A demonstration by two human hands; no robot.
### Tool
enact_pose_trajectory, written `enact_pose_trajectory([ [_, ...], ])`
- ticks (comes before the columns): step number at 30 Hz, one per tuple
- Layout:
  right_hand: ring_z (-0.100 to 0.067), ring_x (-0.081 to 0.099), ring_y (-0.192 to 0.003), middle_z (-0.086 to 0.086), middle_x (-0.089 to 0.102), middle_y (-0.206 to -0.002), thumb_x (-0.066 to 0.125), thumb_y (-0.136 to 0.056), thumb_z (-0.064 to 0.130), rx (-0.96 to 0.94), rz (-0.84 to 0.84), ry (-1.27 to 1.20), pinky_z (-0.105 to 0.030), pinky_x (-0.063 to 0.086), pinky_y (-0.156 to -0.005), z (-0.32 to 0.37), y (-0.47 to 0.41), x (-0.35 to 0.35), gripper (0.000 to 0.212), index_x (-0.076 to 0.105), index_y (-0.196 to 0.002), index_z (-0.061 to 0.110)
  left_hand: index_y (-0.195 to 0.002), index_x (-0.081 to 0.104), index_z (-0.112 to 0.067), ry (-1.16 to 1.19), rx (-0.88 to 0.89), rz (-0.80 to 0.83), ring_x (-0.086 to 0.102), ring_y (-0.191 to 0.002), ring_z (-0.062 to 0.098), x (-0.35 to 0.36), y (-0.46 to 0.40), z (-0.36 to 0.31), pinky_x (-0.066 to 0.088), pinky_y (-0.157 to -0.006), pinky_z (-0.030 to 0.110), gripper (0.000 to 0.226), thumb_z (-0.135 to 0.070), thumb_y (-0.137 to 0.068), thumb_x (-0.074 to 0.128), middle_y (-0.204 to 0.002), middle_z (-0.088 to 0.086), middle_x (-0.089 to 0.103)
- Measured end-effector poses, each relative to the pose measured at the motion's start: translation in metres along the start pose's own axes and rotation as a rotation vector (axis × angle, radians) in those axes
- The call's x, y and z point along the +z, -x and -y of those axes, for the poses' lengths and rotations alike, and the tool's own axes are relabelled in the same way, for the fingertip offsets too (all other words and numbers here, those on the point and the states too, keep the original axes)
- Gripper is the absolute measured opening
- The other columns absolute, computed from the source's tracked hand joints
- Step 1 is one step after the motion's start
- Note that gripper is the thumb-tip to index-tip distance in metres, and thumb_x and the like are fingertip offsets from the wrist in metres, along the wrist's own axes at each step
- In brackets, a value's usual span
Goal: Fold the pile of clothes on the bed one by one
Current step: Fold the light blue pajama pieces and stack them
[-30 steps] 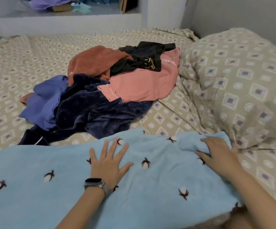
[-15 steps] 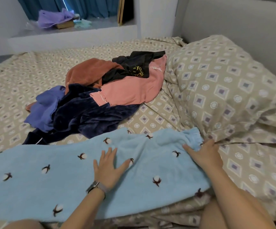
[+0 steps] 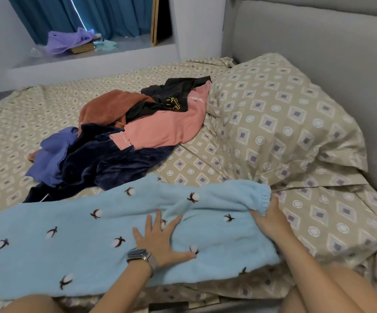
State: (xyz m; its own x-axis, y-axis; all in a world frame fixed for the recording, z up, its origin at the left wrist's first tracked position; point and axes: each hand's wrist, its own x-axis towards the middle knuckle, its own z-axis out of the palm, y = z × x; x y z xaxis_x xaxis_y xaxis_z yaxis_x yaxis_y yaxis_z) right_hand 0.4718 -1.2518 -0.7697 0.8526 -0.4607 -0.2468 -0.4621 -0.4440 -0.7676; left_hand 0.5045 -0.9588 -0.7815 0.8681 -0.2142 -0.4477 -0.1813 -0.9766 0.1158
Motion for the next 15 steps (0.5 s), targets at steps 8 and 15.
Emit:
enact_pose_trajectory([
  [8, -0.017, 0.067, -0.083, 0.001, 0.071, -0.087, 0.073, -0.079, 0.052, 0.075, 0.052, -0.408, -0.034, 0.053, -0.072, 0.007, -0.033, -0.018, 0.034, 0.069, -0.087, 0.019, -0.133, 0.048, -0.029, 0.464, 0.121, -0.616, 0.039, -0.136, 0.028, -0.034, -0.053, 0.013, 0.034, -0.11, 0.042, 0.04, -0.047, -0.097, 0.041, -0.139, 0.004, 0.051],
  [15, -0.028, 0.061, -0.105, -0.005, 0.068, -0.108, 0.057, -0.094, 0.039, 0.003, -0.104, -0.258, -0.037, 0.046, -0.091, 0.008, -0.044, 0.004, 0.029, 0.065, -0.108, 0.015, -0.14, 0.041, -0.033, 0.021, 0.175, -0.316, 0.039, -0.133, 0.022, -0.064, -0.112, 0.0, 0.005, -0.119, 0.044, 0.041, -0.033, -0.099, 0.047, -0.131, -0.002, 0.055],
])
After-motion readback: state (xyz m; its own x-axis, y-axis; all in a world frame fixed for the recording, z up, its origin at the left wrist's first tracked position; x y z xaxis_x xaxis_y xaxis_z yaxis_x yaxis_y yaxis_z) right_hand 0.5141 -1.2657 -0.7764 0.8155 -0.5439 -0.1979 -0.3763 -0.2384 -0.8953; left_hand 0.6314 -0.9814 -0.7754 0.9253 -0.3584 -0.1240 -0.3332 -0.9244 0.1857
